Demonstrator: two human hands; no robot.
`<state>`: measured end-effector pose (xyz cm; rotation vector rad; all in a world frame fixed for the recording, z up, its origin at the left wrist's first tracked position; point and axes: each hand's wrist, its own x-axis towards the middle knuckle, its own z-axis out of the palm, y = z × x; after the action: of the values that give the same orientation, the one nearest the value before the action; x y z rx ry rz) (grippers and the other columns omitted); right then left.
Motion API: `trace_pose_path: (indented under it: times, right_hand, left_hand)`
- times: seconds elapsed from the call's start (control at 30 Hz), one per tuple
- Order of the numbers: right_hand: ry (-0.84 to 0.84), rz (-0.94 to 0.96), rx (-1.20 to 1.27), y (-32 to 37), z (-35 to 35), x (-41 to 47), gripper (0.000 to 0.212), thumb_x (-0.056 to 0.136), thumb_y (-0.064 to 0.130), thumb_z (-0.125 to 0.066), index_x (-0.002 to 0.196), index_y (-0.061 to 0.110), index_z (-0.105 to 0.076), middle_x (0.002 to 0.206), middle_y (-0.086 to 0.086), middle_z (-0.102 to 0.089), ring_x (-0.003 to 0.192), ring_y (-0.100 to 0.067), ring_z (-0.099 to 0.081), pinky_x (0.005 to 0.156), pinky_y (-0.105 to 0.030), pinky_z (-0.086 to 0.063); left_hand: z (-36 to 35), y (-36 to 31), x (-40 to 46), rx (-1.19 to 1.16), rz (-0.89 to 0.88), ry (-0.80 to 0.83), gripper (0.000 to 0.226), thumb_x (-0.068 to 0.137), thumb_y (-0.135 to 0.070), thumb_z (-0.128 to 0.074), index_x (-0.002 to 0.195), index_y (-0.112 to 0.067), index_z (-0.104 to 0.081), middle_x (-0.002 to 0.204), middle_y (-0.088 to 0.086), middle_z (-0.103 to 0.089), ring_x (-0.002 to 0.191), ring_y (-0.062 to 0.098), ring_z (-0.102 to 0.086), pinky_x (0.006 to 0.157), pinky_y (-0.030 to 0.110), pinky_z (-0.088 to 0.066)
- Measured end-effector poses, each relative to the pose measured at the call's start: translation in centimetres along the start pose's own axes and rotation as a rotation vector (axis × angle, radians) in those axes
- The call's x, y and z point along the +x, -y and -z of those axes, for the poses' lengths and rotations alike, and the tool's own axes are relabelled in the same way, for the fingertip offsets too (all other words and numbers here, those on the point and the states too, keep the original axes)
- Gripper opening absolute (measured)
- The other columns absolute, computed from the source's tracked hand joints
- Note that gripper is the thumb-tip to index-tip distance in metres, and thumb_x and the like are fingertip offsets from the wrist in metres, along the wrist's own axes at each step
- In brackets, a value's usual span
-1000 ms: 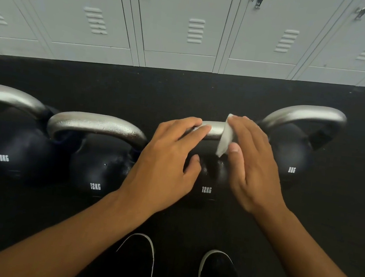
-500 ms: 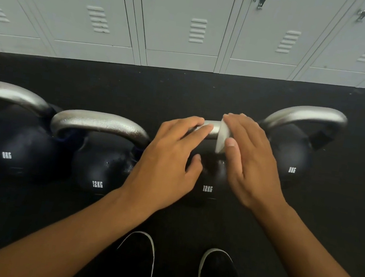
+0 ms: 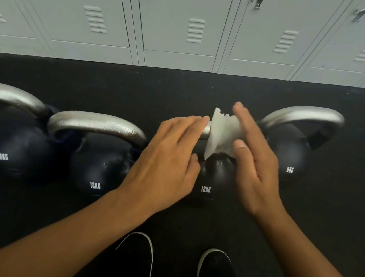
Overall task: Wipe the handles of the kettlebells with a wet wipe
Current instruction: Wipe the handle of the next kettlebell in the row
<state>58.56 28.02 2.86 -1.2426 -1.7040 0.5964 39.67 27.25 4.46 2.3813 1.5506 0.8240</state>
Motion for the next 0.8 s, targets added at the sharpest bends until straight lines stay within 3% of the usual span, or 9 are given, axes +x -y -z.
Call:
trace_pose_path:
  times: [0.1,0.17,0.3,0.53,0.7,0.8]
  right_hand:
    - [-0.178,-0.173,0.085,-0.5,-0.2,-0.3,0.055,0.101,0.014,-0.039,0.155,0.016,-0.046,0.158,0.006,-0.049,0.147,-0.004,-0.042,0.123,-0.042,-0.036]
    - [-0.209,-0.256,0.127,-1.0,-0.2,-0.2,0.055,0.099,0.016,-0.038,0.152,0.017,-0.051,0.15,0.007,-0.056,0.141,-0.003,-0.049,0.12,-0.041,-0.04]
    - [-0.194,-0.257,0.086,-1.3,-0.2,-0.1,0.05,0.097,0.016,-0.039,0.143,0.016,-0.06,0.14,0.008,-0.062,0.134,-0.009,-0.055,0.114,-0.042,-0.046]
    - [-0.159,-0.227,0.01,-1.0,-0.3,-0.3,0.048,0.1,0.019,-0.04,0.143,0.019,-0.061,0.145,0.007,-0.059,0.137,-0.003,-0.05,0.118,-0.026,-0.038]
    - [-0.109,-0.176,-0.075,-1.3,-0.4,-0.4,0.051,0.102,0.018,-0.037,0.149,0.015,-0.056,0.154,0.003,-0.053,0.147,-0.006,-0.042,0.122,-0.023,-0.031]
    - [-0.083,-0.117,-0.131,-1.7,-0.6,-0.7,0.051,0.104,0.017,-0.036,0.153,0.012,-0.051,0.158,-0.001,-0.049,0.152,-0.009,-0.036,0.125,-0.024,-0.027]
  left_hand:
    - [-0.2,-1.7,0.6,0.155,-0.151,0.021,0.065,0.092,-0.014,-0.052,0.155,-0.004,-0.039,0.161,0.013,-0.039,0.151,0.029,-0.033,0.12,0.044,-0.036]
    - [-0.7,-2.5,1.5,0.269,-0.23,0.076,0.067,0.095,-0.018,-0.046,0.158,-0.002,-0.031,0.165,0.016,-0.031,0.155,0.032,-0.026,0.124,0.046,-0.029]
    - [-1.8,-2.9,2.2,0.422,-0.209,0.149,0.07,0.099,-0.023,-0.044,0.16,0.001,-0.021,0.168,0.022,-0.023,0.157,0.036,-0.021,0.128,0.048,-0.019]
    - [-2.1,-2.3,0.9,0.409,-0.103,0.127,0.075,0.1,-0.028,-0.053,0.162,-0.007,-0.017,0.166,0.019,-0.025,0.156,0.036,-0.021,0.127,0.05,-0.024]
    - [-2.6,-3.3,1.1,0.452,-0.138,0.12,0.073,0.104,-0.025,-0.044,0.162,0.0,-0.009,0.17,0.023,-0.011,0.159,0.038,-0.006,0.129,0.051,-0.012]
    - [-2.6,-3.0,1.2,0.407,-0.15,0.121,0.071,0.103,-0.023,-0.048,0.162,0.001,-0.014,0.169,0.022,-0.019,0.158,0.035,-0.016,0.128,0.048,-0.018]
